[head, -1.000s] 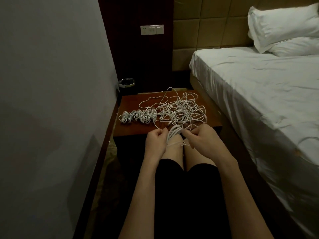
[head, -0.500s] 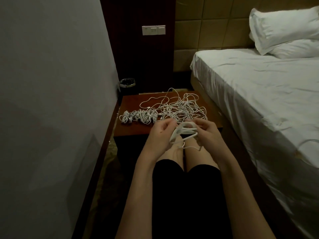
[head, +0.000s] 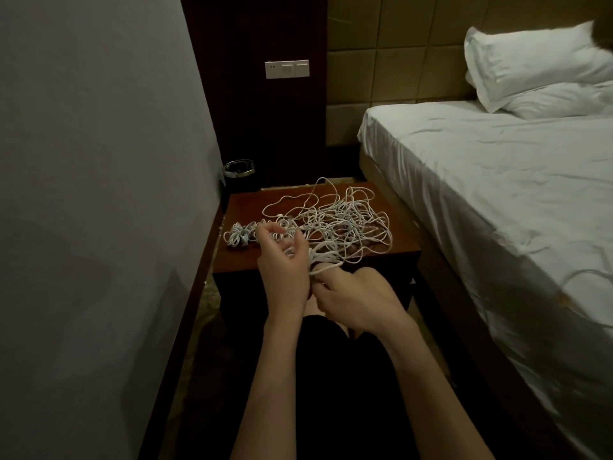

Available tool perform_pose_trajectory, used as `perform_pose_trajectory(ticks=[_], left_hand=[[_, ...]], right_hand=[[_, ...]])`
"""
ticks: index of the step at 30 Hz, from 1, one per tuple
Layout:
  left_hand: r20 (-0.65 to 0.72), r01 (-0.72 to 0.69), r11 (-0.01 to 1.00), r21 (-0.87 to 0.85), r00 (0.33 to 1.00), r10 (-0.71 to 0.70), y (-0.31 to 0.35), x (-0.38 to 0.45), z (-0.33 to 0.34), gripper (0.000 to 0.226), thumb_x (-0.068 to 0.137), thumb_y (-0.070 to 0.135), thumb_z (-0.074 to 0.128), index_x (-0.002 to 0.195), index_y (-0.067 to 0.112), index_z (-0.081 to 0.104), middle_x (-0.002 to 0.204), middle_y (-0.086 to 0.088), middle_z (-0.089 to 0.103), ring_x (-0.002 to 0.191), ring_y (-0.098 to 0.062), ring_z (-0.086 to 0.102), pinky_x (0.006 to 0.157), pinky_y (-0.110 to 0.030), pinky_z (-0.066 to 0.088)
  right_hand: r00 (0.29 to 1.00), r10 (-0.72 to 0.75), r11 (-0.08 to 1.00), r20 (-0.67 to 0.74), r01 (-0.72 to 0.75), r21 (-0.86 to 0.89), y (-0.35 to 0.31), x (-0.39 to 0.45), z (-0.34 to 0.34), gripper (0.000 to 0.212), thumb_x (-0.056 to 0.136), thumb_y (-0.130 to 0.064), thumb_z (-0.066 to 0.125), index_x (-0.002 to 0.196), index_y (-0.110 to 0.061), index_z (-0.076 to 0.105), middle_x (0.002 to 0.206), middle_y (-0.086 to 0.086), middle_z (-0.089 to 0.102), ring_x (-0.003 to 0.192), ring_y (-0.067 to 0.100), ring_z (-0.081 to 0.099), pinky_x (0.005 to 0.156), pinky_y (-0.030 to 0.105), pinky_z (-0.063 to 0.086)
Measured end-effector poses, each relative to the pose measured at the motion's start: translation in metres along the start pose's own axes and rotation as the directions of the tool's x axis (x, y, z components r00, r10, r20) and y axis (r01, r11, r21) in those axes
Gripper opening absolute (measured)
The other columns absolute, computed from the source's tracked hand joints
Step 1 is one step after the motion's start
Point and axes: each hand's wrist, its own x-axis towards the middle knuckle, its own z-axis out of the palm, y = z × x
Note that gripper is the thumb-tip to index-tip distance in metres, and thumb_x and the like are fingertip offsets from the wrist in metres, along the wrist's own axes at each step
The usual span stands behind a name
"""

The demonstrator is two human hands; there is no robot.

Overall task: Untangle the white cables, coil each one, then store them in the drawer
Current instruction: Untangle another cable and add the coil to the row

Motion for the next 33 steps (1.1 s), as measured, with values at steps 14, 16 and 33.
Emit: perform_pose_trajectory(ticks=[14, 16, 33], left_hand=[[0.504, -0.047, 0.985, 0.165, 0.863, -0.044, 0.023, 0.004, -0.013, 0.028, 0.095, 0.015, 0.057, 0.113, 0.030, 0.041, 0.084, 0.002, 0.066, 0.067, -0.003, 0.063, 0.060, -0.016, 0.048], [0.586, -0.019, 0.987, 0.162, 0.806, -0.081, 0.031, -0.001, -0.012, 0.030, 0.096, 0.020, 0.056, 0.118, 0.033, 0.041, 0.087, 0.003, 0.066, 0.065, 0.002, 0.061, 0.056, -0.014, 0.045], [0.478, 0.197, 0.932, -0.304, 0.878, -0.030, 0.026, -0.011, 0.014, 0.035, 0.099, 0.011, 0.049, 0.130, 0.028, 0.045, 0.073, -0.004, 0.063, 0.046, -0.005, 0.054, 0.042, -0.015, 0.041]], right_hand=[[0.904, -0.281, 0.919, -0.322, 0.350, 0.180, 0.020, -0.005, -0.024, 0.035, 0.091, -0.038, 0.059, 0.059, -0.023, 0.063, 0.048, -0.003, 0.049, 0.044, 0.011, 0.040, 0.049, 0.018, 0.031], [0.927, -0.208, 0.873, -0.313, 0.320, 0.368, 0.028, -0.005, -0.028, 0.035, 0.085, -0.041, 0.060, 0.066, -0.012, 0.068, 0.055, 0.007, 0.055, 0.047, 0.019, 0.045, 0.050, 0.022, 0.035], [0.959, 0.218, 0.612, -0.182, 0.011, 0.791, 0.050, 0.023, 0.013, 0.028, 0.096, 0.005, 0.040, 0.076, -0.009, 0.053, 0.043, -0.006, 0.040, 0.033, 0.001, 0.033, 0.036, 0.009, 0.024]])
